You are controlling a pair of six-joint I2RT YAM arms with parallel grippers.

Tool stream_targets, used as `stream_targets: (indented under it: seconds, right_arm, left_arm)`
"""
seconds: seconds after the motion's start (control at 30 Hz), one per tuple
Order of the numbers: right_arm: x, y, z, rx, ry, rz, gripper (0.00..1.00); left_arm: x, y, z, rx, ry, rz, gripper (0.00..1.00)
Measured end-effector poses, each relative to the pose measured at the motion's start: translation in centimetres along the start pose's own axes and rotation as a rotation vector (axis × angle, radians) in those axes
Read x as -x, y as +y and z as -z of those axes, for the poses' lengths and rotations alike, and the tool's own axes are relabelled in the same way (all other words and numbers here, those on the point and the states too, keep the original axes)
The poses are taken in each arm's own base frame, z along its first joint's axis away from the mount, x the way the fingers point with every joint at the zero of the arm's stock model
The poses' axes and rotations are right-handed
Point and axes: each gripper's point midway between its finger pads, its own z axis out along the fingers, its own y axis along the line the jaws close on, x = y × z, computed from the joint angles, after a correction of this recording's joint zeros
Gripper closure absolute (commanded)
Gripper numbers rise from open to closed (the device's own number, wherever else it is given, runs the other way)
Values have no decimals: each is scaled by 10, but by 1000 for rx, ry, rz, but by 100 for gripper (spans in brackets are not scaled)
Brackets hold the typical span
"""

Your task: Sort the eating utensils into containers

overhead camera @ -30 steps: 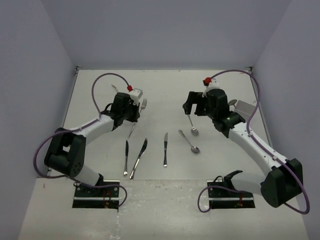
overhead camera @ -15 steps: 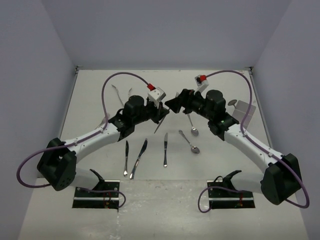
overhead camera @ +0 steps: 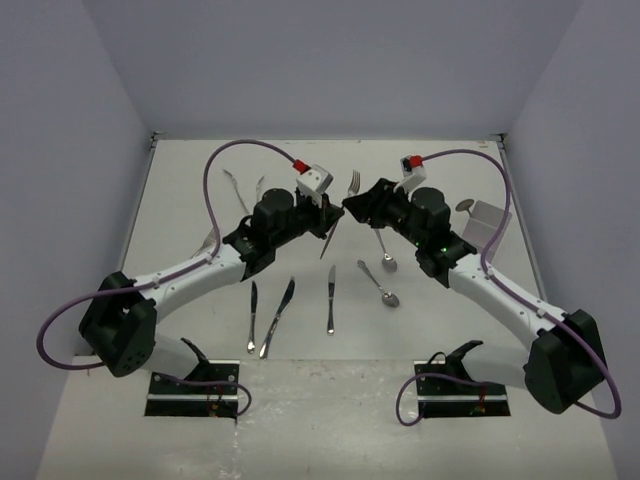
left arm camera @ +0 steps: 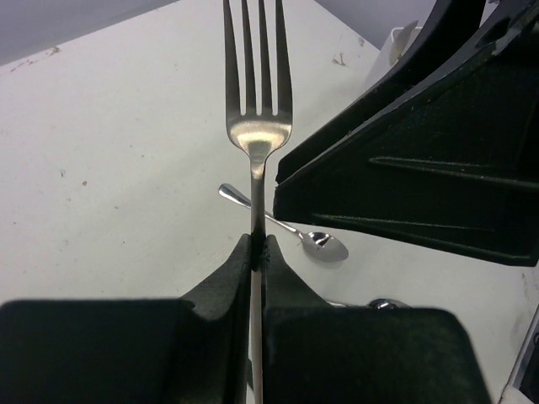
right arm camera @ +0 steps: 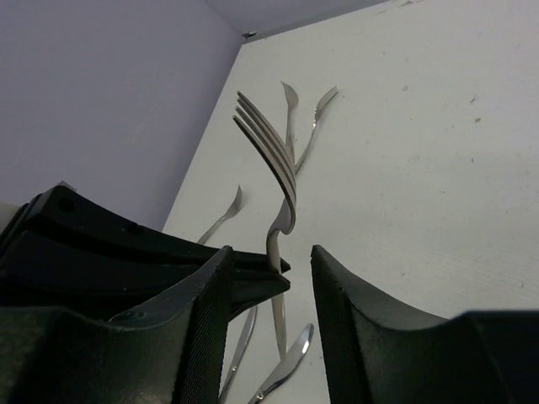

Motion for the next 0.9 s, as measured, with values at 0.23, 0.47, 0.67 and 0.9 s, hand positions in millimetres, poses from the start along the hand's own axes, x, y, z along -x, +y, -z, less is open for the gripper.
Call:
stream_targets:
  seconds: [0.23,0.47,0.67,0.9]
  right_arm:
    - [-6,0,-9,-3,16,6,79]
    - [-5,-8,-14,-42,3,43,100]
    - [28,-37,0,-181,-109,152,100]
    - [150,-128,109,-549,-483,330,100]
  left_arm:
    - [1,-9,-7,-25,0,-2,100]
    - [4,-11,-8,-37,-3,-14,15]
    - [15,-9,0,-16,-17,-36,0]
    - [43,2,29,74,-103,-74,0]
